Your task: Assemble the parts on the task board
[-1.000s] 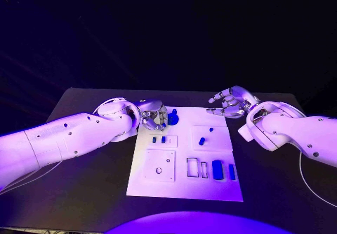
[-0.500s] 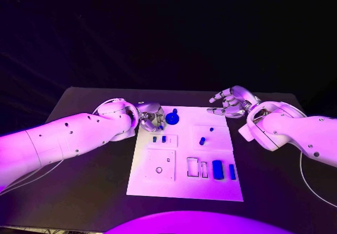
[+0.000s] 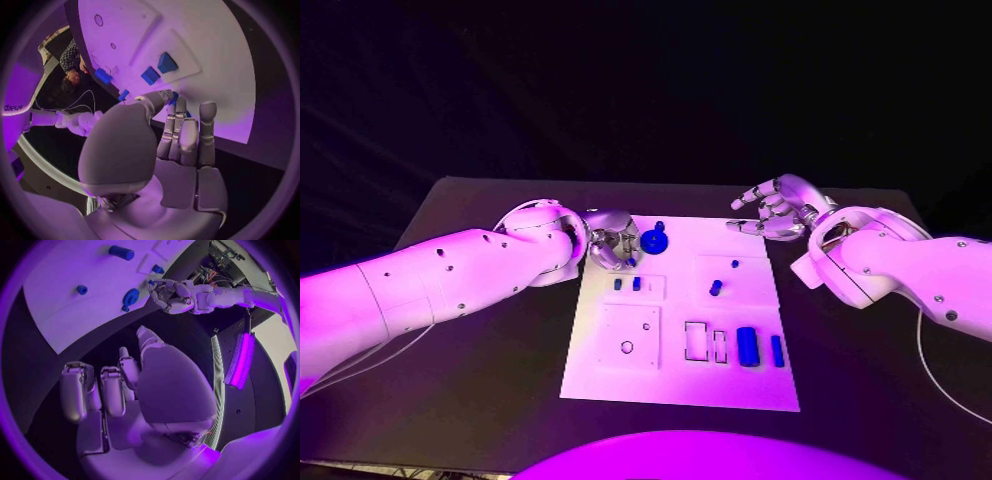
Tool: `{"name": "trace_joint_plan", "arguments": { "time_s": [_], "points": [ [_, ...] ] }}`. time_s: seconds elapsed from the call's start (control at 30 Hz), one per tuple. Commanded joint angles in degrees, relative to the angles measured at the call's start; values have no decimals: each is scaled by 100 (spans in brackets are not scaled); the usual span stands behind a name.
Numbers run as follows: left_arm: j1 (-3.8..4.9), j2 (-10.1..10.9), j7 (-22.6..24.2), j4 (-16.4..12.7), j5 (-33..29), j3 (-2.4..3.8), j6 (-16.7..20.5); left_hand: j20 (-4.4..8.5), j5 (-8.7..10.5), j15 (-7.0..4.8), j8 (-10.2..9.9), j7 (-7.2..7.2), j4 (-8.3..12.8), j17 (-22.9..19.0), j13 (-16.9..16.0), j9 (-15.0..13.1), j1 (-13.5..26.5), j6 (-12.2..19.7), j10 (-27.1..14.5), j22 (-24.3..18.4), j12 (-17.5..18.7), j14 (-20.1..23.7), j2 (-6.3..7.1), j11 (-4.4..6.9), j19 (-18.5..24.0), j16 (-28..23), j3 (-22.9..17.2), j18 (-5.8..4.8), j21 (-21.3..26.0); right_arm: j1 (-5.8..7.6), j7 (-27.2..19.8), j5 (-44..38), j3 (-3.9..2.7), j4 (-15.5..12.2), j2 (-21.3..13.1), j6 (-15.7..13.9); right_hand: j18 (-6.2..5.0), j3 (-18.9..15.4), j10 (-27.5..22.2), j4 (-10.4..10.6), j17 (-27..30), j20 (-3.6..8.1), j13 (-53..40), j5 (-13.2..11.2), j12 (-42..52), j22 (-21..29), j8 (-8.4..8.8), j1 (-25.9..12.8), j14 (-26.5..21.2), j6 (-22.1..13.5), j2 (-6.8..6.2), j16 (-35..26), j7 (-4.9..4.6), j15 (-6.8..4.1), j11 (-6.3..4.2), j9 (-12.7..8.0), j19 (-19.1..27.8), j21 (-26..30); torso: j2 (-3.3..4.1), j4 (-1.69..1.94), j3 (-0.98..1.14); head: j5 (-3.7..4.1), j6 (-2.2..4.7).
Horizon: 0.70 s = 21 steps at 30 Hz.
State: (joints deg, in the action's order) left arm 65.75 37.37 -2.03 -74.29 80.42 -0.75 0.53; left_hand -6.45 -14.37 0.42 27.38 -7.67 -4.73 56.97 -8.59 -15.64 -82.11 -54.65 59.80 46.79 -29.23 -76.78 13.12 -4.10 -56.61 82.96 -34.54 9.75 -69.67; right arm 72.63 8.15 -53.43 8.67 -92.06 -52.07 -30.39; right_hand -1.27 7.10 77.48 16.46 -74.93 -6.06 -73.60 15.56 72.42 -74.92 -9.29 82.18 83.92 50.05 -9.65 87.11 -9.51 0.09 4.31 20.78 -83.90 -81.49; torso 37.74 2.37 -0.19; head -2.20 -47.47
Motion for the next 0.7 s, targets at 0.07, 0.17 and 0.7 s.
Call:
{"name": "trace_joint_plan", "arguments": {
  "time_s": [0.07, 0.17, 0.7],
  "points": [
    [-11, -21, -54, 11, -23, -13, -209, 9, 9, 3, -21, -4, 42, -16, 8, -7, 57, -47, 55, -14, 50, -26, 18, 0, 11, 0, 6, -43, -3, -4, -60, -25, -1, -6, 1, 16, -96, 24, -20, 2, -696, -6, 8, 20, -29, -997, -20, -50, 410, 5, 10, -35, 25, -2, -2, -5, -135, 20, -4, -6, 0, 2, -4],
    [-12, -43, -60, 29, -23, -20, -212, 9, 9, 3, -21, -4, 42, -16, 8, -7, 57, -47, 55, -14, 50, -26, 18, 0, 11, 0, 6, -43, -3, -4, -62, -25, -1, -6, 1, 15, -96, 24, -20, 2, -696, -6, 8, 20, -29, -997, -20, -50, 410, 5, 10, -35, 25, -2, -2, -5, -135, 20, -3, -4, -1, 5, 2],
    [-27, -142, -59, 216, 87, -65, -228, 8, 12, 4, -34, -6, 45, -50, 8, -9, 58, -50, 61, -14, 69, -11, 5, -1, 14, -9, 0, -42, -1, -4, -59, -26, -1, -9, -2, 33, -96, 24, -20, 2, -696, -6, 8, 20, -29, -997, -20, -50, 410, 5, 10, -35, 25, -2, -2, -5, -135, 20, -2, -3, 2, 15, -8]
  ]
}}
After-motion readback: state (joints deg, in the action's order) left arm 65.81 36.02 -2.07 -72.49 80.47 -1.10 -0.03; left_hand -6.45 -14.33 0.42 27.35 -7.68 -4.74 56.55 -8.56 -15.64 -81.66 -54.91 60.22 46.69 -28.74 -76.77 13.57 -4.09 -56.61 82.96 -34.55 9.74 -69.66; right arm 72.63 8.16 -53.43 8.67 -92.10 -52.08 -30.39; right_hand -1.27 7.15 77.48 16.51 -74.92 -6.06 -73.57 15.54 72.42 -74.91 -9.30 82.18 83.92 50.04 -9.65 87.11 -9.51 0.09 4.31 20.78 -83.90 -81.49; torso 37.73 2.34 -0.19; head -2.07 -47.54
